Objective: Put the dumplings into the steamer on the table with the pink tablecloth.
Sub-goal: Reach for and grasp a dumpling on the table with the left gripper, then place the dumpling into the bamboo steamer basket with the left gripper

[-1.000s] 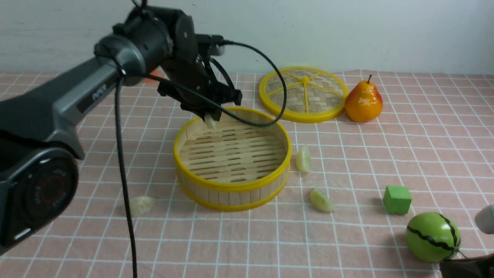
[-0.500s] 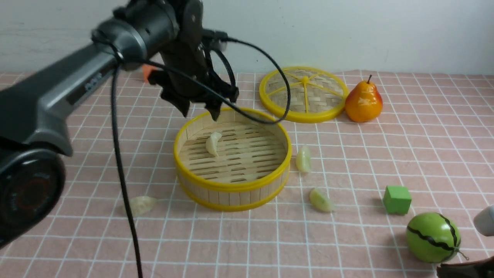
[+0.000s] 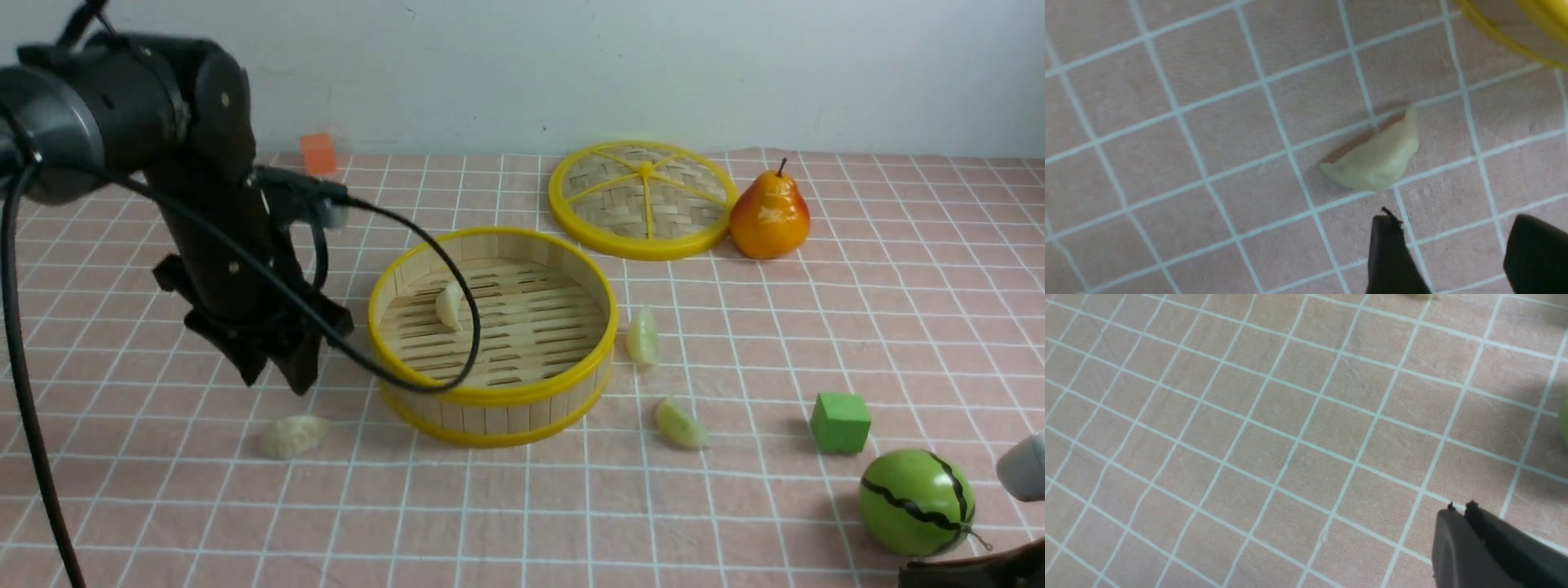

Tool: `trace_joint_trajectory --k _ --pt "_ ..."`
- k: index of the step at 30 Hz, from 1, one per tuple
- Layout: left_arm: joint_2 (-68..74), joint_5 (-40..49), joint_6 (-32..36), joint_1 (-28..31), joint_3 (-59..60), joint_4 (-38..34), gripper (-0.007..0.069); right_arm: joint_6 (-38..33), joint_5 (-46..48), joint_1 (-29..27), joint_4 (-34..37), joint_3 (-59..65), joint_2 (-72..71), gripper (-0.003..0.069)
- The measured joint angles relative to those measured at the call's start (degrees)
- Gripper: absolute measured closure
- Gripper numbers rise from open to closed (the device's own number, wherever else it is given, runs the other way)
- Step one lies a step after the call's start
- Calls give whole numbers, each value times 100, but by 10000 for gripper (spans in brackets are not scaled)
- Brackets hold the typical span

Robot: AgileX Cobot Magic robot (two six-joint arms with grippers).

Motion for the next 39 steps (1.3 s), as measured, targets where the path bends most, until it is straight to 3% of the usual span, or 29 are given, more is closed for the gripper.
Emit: trace_joint_trajectory --k 6,15,17,20,23,28,35,39 --pt "442 -672 428 -17 362 246 251 -623 189 0 610 0 0 620" --pt "840 -962 919 -17 358 184 312 -1001 274 0 831 0 0 617" --pt "847 -962 525 -17 305 206 325 -1007 280 0 843 0 0 617" --pt "847 -868 -287 -17 171 226 405 -1007 280 0 854 0 0 617" --pt "767 -604 -778 -17 -68 126 417 -1007 268 0 854 0 0 617" --pt "342 -272 -907 -17 -495 -293 419 -1007 226 0 860 0 0 617" --pt "-140 -668 -984 -204 -1077 -1786 421 -1007 141 0 873 0 0 617" --pt "57 -1186 -1410 -657 -1107 -1760 422 -1007 138 0 873 0 0 613"
